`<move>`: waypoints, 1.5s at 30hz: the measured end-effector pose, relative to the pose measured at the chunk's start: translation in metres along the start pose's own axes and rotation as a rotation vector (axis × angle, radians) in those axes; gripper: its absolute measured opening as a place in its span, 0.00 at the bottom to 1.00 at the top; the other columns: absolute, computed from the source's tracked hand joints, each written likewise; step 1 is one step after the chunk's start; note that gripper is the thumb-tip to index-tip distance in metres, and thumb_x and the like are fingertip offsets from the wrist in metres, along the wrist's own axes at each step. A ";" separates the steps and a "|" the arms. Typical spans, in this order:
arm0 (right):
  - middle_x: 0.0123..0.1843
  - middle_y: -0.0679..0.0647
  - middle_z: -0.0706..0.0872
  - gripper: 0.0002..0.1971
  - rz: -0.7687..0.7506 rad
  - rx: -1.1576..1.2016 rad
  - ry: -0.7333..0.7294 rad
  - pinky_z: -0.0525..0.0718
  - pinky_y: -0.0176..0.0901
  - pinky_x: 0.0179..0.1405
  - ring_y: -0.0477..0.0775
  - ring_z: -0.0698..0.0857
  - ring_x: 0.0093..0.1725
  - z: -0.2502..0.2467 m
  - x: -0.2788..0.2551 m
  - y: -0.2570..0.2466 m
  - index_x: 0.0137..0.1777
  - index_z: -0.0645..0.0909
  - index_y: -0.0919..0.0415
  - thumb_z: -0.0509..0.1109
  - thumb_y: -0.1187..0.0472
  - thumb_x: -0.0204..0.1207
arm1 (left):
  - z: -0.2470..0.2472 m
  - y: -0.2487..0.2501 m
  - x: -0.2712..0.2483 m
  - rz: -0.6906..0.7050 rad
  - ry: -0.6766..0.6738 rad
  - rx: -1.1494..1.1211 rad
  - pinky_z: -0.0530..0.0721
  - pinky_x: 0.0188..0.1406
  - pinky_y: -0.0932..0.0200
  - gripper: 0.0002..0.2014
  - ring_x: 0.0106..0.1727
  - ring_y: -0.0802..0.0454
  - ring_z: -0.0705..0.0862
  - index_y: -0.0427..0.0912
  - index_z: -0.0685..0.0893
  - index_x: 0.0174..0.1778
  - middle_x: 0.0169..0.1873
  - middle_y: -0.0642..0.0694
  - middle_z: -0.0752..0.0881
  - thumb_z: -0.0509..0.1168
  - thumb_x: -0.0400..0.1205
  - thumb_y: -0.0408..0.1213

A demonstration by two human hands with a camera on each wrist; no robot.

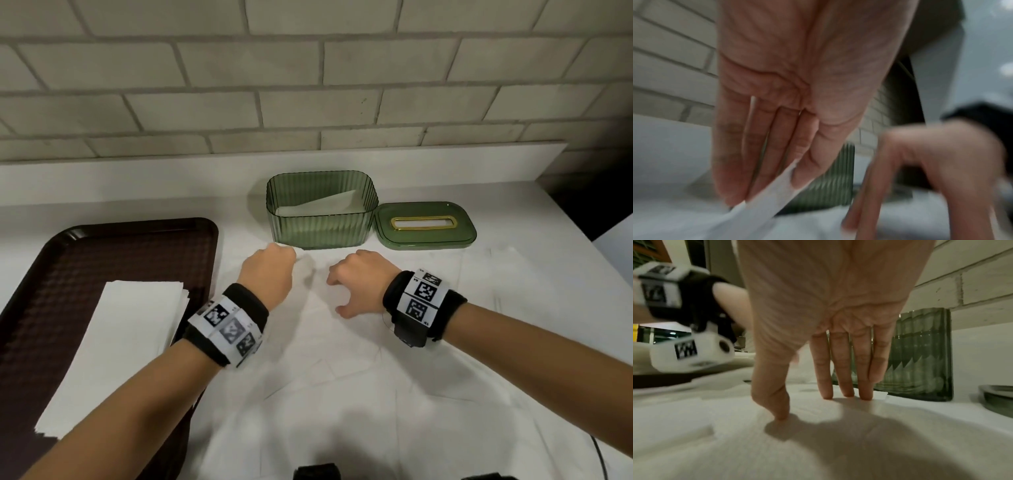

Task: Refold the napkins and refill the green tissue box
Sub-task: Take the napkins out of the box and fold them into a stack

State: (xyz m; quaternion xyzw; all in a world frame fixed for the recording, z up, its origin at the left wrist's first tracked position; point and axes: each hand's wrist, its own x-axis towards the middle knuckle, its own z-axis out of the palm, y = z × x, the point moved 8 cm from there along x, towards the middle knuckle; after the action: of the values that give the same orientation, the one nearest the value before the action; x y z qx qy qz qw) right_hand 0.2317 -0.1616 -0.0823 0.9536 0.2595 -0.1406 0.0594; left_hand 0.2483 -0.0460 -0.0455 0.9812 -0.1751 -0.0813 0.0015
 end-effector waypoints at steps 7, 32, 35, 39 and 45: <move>0.54 0.56 0.87 0.12 0.025 -0.037 0.062 0.76 0.46 0.50 0.63 0.84 0.52 -0.004 0.001 -0.007 0.57 0.82 0.59 0.62 0.57 0.78 | -0.073 -0.028 0.011 0.056 0.072 -0.863 0.77 0.36 0.59 0.13 0.32 0.51 0.83 0.32 0.88 0.41 0.33 0.32 0.89 0.73 0.68 0.39; 0.32 0.51 0.82 0.17 0.427 1.178 1.016 0.81 0.38 0.38 0.50 0.81 0.33 -0.122 -0.006 0.142 0.36 0.72 0.53 0.80 0.66 0.67 | -0.119 -0.071 0.070 0.001 0.484 -0.925 0.78 0.24 0.65 0.19 0.27 0.52 0.79 0.48 0.70 0.55 0.31 0.41 0.82 0.71 0.77 0.28; 0.35 0.45 0.87 0.14 0.433 1.064 0.888 0.84 0.29 0.43 0.42 0.85 0.36 -0.108 0.015 0.140 0.31 0.81 0.51 0.76 0.71 0.68 | -0.101 -0.060 0.090 0.001 0.442 -0.681 0.77 0.30 0.58 0.13 0.28 0.49 0.74 0.46 0.71 0.53 0.30 0.43 0.74 0.65 0.79 0.28; 0.50 0.53 0.91 0.08 0.424 0.737 0.631 0.73 0.22 0.42 0.48 0.85 0.47 -0.094 0.033 0.130 0.49 0.91 0.60 0.69 0.66 0.76 | -0.064 -0.048 0.104 -0.028 0.234 -0.298 0.82 0.47 0.51 0.07 0.47 0.39 0.85 0.44 0.87 0.44 0.42 0.44 0.86 0.64 0.81 0.39; 0.64 0.55 0.81 0.13 0.410 0.282 0.476 0.67 0.52 0.61 0.63 0.72 0.66 -0.093 0.035 0.110 0.57 0.85 0.53 0.67 0.50 0.78 | -0.057 -0.035 0.086 0.038 0.152 -0.135 0.74 0.62 0.43 0.18 0.64 0.36 0.72 0.48 0.88 0.59 0.56 0.38 0.80 0.60 0.84 0.55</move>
State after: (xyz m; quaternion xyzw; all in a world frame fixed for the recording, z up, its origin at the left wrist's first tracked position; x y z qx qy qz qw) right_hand 0.3384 -0.2218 0.0006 0.9908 0.0471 0.0661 -0.1084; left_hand 0.3490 -0.0440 -0.0044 0.9787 -0.1871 -0.0183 0.0825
